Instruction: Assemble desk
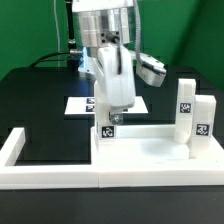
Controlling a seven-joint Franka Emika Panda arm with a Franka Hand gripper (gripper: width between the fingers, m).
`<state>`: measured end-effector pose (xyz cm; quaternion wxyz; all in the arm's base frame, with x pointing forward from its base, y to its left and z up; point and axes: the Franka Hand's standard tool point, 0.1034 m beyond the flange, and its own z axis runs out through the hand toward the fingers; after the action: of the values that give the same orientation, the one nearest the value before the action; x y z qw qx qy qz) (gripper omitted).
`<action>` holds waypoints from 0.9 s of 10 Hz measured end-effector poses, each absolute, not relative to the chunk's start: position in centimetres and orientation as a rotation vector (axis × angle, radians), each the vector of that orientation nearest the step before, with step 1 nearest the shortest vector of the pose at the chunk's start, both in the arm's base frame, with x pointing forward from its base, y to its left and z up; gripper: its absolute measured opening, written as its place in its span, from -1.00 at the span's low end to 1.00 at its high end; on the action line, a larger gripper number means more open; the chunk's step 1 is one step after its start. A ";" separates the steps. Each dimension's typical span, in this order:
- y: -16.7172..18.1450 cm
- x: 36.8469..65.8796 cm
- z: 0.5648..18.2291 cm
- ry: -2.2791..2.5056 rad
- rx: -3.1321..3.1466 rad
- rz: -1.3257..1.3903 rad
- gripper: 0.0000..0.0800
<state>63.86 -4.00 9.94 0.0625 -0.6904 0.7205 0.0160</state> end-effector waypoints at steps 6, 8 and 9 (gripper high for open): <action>-3.7 64.5 10.1 2.606 -1.510 0.084 -0.24; -3.8 64.4 10.0 2.632 -1.481 0.079 -0.24; -3.8 64.4 9.9 2.632 -1.482 0.079 -0.24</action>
Offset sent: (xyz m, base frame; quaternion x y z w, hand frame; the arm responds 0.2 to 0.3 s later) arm 0.0207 -0.0009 0.0087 0.0131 -0.0042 0.1773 0.9841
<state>64.36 -3.80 9.92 0.0599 -0.4895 0.8695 0.0262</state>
